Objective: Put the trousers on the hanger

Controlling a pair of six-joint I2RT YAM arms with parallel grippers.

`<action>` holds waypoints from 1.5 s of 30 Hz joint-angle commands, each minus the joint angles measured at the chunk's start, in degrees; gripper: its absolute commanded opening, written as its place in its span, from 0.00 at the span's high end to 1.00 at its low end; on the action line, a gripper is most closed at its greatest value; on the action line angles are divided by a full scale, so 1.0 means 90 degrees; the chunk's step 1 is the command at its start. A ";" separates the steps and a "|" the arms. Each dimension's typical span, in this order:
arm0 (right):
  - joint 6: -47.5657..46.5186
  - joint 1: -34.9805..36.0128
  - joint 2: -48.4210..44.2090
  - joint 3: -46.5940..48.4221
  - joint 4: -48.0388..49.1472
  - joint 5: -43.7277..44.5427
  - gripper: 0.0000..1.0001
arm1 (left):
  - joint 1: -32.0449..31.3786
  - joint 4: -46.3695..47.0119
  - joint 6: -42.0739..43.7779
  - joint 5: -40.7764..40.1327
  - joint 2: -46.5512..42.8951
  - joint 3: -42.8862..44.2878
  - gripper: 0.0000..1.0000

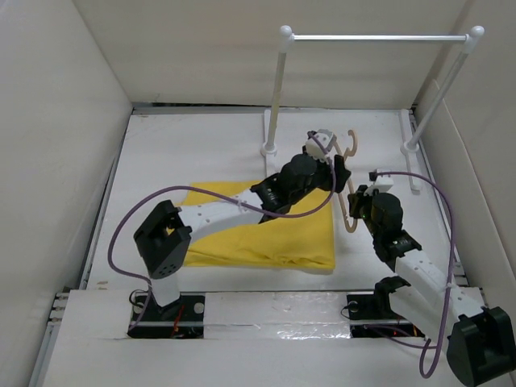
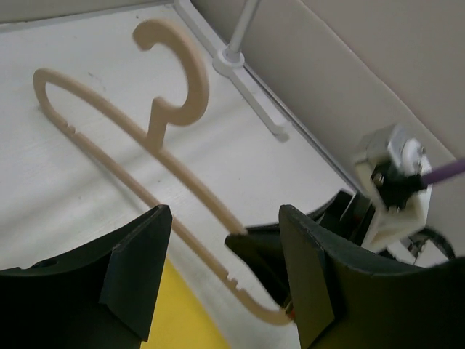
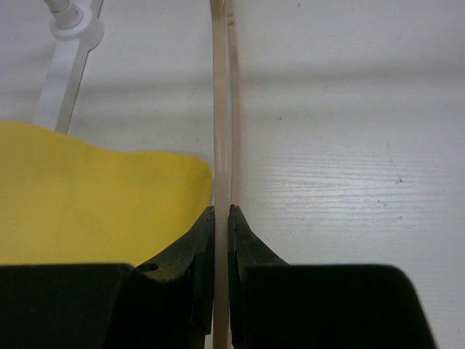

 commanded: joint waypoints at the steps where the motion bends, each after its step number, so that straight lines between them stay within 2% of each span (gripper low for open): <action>1: 0.0047 0.0216 -0.0058 0.0091 0.0025 0.0224 1.00 | -0.0112 -0.0489 0.0206 -0.0275 0.0603 0.1154 0.41; 7: -0.0011 0.0158 -0.0459 -0.0006 0.0004 0.0108 1.00 | -0.0171 -0.1271 0.0343 -0.0792 0.1757 0.2893 0.41; 12: -0.0041 0.0100 -0.0392 -0.0017 0.0112 -0.0195 1.00 | -0.0171 -0.1934 0.0460 -0.1748 0.2334 0.4016 0.44; 17: -0.0080 0.0099 -0.0401 0.0052 -0.0035 -0.0235 1.00 | -0.0171 -0.1916 0.0568 -0.2607 0.2501 0.4145 0.48; 25: -0.0050 0.0099 -0.0537 -0.0016 0.0033 -0.0195 1.00 | 0.0015 -0.1984 0.0705 -0.2619 0.2842 0.4496 0.53; 29: -0.0060 0.0235 -0.0567 -0.0016 0.0005 -0.0031 1.00 | 0.0219 -0.1877 0.0617 -0.2123 0.2989 0.4584 0.59; 37: -0.0080 0.0373 -0.0499 0.0033 0.0024 0.0136 1.00 | 0.0220 -0.2072 0.0461 -0.1770 0.3243 0.4858 0.60; 38: -0.0070 0.0373 -0.0479 0.0023 0.0063 0.0166 1.00 | 0.0220 -0.2092 0.0432 -0.1721 0.3243 0.4858 0.63; 39: -0.0031 0.0373 -0.0450 0.0032 0.0083 0.0176 1.00 | 0.0220 -0.2111 0.0402 -0.1730 0.3234 0.4810 0.76; 42: -0.0031 0.0373 -0.0469 0.0178 -0.0296 0.0282 0.98 | 0.0220 -0.1820 0.0217 -0.1750 0.2990 0.4266 1.00; 45: -0.0050 0.0431 -0.0674 0.0150 -0.0366 0.0546 0.79 | 0.0220 -0.1507 -0.0037 -0.1633 0.2541 0.3544 1.00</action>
